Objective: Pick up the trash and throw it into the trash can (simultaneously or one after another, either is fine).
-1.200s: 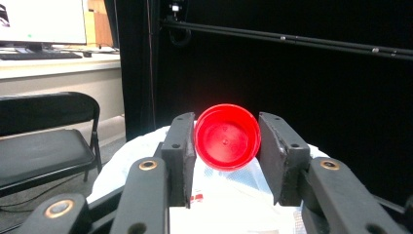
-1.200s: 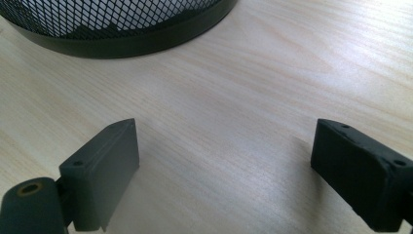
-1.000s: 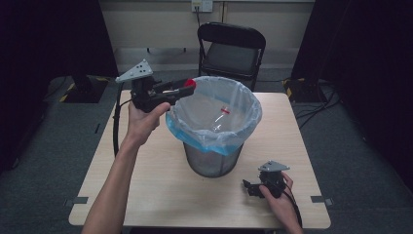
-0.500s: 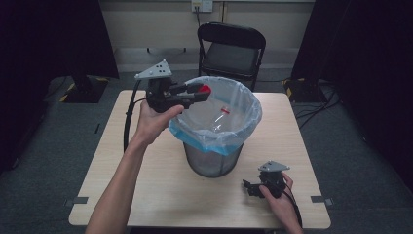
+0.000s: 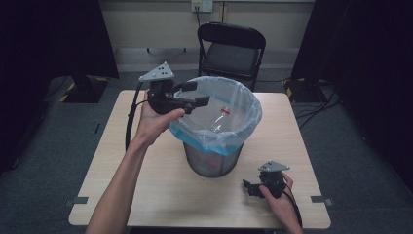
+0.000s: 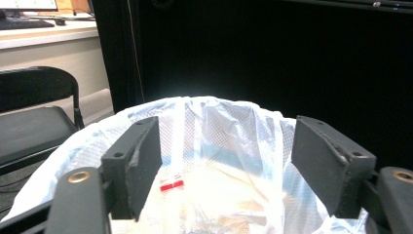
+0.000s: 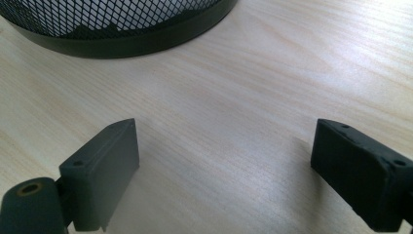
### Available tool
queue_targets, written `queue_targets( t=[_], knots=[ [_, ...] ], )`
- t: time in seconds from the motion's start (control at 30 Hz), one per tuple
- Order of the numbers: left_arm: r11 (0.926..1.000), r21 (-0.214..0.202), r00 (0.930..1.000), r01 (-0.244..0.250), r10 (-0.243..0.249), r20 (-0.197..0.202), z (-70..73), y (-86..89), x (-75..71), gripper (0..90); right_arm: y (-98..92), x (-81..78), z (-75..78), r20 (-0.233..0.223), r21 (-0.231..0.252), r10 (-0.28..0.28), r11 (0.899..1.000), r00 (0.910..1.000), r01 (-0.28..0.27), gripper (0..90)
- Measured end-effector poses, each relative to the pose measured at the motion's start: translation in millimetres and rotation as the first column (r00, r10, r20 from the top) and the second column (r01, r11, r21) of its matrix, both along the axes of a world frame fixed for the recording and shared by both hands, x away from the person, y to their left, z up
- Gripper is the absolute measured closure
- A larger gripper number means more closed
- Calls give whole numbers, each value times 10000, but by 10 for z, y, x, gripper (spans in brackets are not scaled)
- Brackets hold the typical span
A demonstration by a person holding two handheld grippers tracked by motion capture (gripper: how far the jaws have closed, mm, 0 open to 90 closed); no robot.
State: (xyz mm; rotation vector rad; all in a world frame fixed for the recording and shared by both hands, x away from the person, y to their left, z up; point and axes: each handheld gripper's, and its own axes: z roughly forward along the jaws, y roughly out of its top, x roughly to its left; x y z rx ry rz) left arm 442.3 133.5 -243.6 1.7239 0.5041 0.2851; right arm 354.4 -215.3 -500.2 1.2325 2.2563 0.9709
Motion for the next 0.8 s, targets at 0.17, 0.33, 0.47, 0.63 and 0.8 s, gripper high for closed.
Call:
queue_targets(
  t=[0.17,0.33,0.47,0.63,0.8],
  knots=[
    [9977,-240,9979,-638,639,41,-23,81,5,178,0,0,0,-2,0,0,10000,10000,0,95],
    [9951,-257,9954,-955,956,21,-34,183,17,154,0,0,0,-3,0,0,10000,10000,0,95],
    [9969,-509,9982,-600,602,17,-30,264,14,154,0,0,0,-6,-1,3,10000,10000,-3,95],
    [9967,-535,9982,-605,606,-2,-18,374,4,156,0,0,0,-6,-1,2,10000,10000,-2,95],
    [9952,-578,9969,-788,787,-44,-17,501,-17,156,0,0,1,-7,-2,4,10000,10000,-4,95]
  ],
)
